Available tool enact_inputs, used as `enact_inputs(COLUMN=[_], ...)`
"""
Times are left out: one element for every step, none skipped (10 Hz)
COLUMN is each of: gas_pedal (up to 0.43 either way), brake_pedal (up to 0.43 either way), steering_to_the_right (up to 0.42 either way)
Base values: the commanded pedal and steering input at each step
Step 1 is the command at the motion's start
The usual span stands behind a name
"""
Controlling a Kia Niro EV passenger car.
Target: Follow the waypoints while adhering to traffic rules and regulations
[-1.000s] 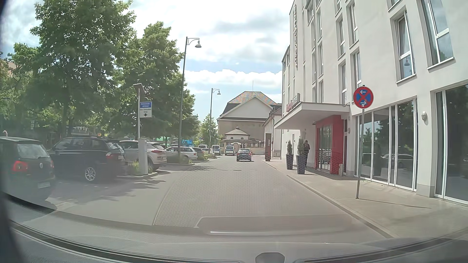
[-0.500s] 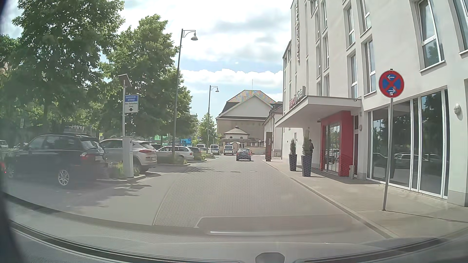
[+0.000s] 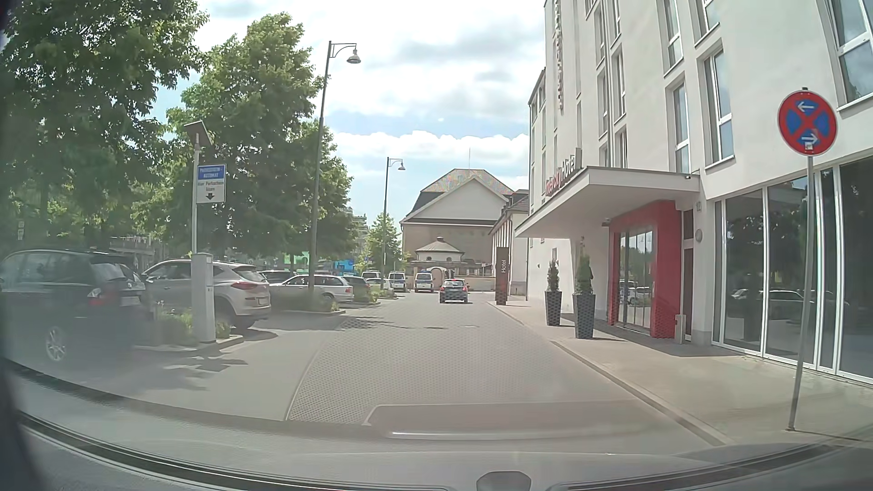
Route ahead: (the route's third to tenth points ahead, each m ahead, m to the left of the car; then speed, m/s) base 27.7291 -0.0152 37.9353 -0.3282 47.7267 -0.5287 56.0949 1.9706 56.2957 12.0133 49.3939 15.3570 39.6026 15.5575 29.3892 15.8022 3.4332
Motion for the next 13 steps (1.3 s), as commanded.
enact_inputs(gas_pedal=[0.008,0.008,0.008,0.008,0.008,0.008,0.008,0.008,0.008,0.008,0.008,0.008,0.008], brake_pedal=[0.030,0.030,0.030,0.030,0.030,0.030,0.030,0.030,0.024,0.030,0.030,0.030,0.030], steering_to_the_right=[0.008,0.007,0.006,0.005,0.003,0.002,0.001,0.001,0.000,0.000,0.000,0.000,-0.002])
